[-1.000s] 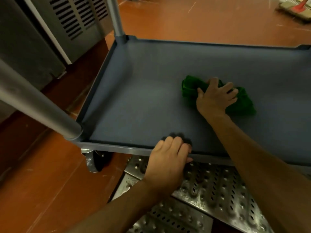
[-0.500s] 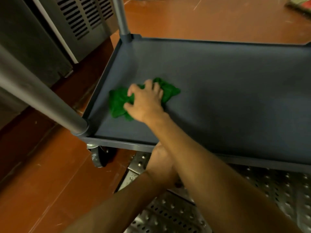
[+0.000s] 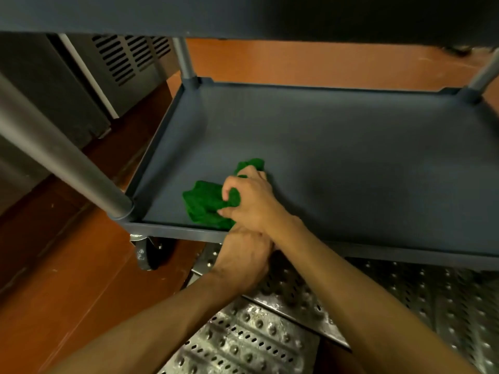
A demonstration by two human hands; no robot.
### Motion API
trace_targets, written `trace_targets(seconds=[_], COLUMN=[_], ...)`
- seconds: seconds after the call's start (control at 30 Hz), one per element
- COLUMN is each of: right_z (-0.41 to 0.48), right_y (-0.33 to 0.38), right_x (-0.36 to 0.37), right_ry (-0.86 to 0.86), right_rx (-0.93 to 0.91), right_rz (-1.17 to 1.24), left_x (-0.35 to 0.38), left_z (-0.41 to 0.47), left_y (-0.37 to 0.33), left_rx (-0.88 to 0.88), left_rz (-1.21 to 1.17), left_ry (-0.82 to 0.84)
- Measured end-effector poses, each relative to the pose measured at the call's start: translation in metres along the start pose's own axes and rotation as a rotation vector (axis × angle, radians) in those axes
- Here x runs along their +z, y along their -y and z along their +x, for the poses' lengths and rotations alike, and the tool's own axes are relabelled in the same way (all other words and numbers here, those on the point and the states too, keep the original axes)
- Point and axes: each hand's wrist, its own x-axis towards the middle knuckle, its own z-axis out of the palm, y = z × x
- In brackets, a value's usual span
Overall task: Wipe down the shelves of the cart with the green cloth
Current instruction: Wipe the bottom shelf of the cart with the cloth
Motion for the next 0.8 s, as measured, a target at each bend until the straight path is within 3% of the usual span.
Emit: trace_targets(seconds=[0.1,0.2,0.27,0.37,0.43,0.57,0.8], right_z=[-0.002,0.003,0.007,0.016,0.03,0.07,0.161], right_y=[-0.02,-0.035,-0.044,-0.052,-0.052,-0.048,-0.057], right_x=[-0.011,-0.012,-0.008,0.001,0.005,0.014,0.008], right_ry=[-0.082,-0.205,-0.287,-0.325,-0.343,-0.445,-0.459], right_rx=[0.037,0.052,0.005,-0.057,-0.053,0.013,0.178], right_rz=[-0.005,-0.034,-0.092,-0.185,-0.242,-0.269,-0.313], left_x=[-0.008,-0.014,-0.017,-0.019,-0.013,-0.007,-0.005], left_z=[-0.003,-0.007,-0.009,-0.013,-0.015,-0.008,-0.004], left_y=[-0.004,0.005,0.031,0.077,0.09,0.087,0.081], left_rx=[0.056,0.144,0.189,0.068,0.03,-0.037,-0.062], left_rz=[-0.266,-0.363,-0.28,-0.138,-0.173,-0.199,-0.182], left_ry=[-0.208,-0.275,-0.292,-0.301,-0.294,-0.321,-0.348])
